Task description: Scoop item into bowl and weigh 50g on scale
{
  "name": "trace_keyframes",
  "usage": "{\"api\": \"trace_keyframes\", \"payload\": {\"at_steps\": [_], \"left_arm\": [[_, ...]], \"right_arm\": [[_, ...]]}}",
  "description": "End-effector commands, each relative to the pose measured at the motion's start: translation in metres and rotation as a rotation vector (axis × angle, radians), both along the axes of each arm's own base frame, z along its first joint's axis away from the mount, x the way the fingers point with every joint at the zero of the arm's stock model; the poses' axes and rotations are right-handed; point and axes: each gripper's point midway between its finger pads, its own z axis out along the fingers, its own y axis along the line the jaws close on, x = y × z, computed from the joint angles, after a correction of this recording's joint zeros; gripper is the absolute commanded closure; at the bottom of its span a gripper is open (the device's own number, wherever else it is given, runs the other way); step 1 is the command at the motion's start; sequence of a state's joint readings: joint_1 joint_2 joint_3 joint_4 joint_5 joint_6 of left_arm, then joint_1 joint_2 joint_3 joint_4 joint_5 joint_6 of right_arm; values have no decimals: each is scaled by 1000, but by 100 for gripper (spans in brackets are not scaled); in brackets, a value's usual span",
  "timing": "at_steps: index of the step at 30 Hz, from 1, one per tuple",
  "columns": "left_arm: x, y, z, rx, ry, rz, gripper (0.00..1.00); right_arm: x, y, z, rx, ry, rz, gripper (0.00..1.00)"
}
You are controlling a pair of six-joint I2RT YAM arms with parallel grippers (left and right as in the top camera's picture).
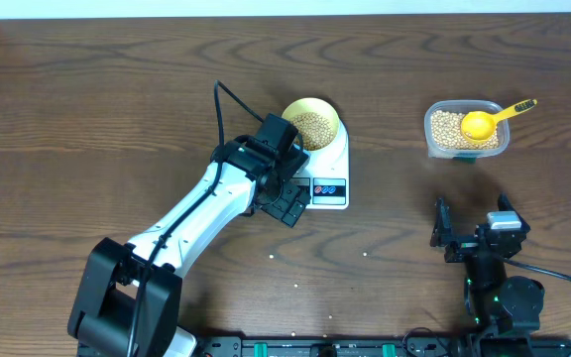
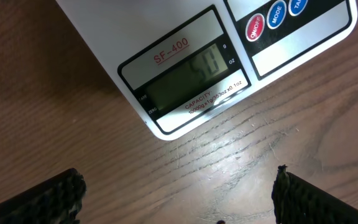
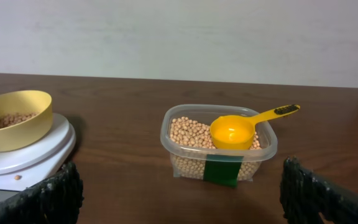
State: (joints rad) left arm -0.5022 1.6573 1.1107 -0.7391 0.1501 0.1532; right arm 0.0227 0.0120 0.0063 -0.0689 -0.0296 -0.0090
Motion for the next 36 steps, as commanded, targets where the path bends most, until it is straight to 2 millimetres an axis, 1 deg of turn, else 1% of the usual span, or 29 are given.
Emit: {"api": "trace_keyframes", "payload": {"at_steps": [1, 13, 17, 19, 22, 25, 27, 29, 31, 34, 36], "left_arm": [[-2, 3, -3, 16, 7, 11, 2], [2, 10, -4, 16, 8, 34, 2], [-1, 16, -8, 24, 22, 48, 2], [-5, 23, -14, 34, 42, 61, 2], [-18, 41, -29, 58, 92, 96, 2], [-36, 62, -44, 84, 152, 138, 2], [-47, 72, -49, 91, 172, 158, 2], [-56, 80, -47, 88, 168, 176, 2], [-63, 86, -41, 75, 144, 190, 2], [-68, 94, -28, 46, 81, 217, 2], [-68, 98, -19, 26, 35, 237, 3]], "right_arm": [[0, -2, 0, -11, -2, -6, 1], [0, -2, 0, -11, -2, -6, 1], [0, -2, 0, -11, -2, -6, 1], [0, -2, 0, -11, -2, -6, 1], [0, -2, 0, -11, -2, -6, 1], [0, -2, 0, -11, -2, -6, 1], [0, -2, 0, -11, -2, -6, 1], [0, -2, 0, -11, -2, -6, 1], [0, -2, 0, -11, -2, -6, 1], [0, -2, 0, -11, -2, -6, 1], [0, -2, 0, -11, -2, -6, 1]]}}
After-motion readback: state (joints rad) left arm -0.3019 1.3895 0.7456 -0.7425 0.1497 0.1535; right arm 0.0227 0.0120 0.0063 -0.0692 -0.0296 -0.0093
